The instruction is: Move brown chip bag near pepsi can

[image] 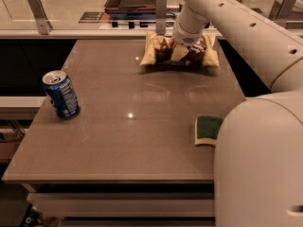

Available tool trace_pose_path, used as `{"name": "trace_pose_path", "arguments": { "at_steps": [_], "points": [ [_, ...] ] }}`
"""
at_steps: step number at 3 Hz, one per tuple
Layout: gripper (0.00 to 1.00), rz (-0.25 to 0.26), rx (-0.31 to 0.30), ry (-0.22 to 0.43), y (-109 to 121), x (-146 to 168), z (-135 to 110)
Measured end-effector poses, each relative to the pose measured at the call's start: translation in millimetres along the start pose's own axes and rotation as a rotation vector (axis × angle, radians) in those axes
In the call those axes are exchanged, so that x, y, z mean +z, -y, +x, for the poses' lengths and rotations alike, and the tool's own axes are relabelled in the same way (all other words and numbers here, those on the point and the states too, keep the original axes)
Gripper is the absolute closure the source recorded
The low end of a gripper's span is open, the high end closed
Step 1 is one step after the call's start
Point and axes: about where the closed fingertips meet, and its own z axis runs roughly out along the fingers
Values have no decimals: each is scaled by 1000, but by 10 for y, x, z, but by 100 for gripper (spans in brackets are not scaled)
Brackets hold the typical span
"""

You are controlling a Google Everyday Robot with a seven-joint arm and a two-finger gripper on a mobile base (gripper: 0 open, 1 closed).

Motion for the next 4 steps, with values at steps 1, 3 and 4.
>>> {"name": "trace_pose_path", "arguments": {
  "at_steps": [1,3,4],
  "points": [
    [100,0,0,0,1,-1,0],
    [100,0,0,0,2,-4,0],
    [100,0,0,0,2,-5,0]
  ]
}}
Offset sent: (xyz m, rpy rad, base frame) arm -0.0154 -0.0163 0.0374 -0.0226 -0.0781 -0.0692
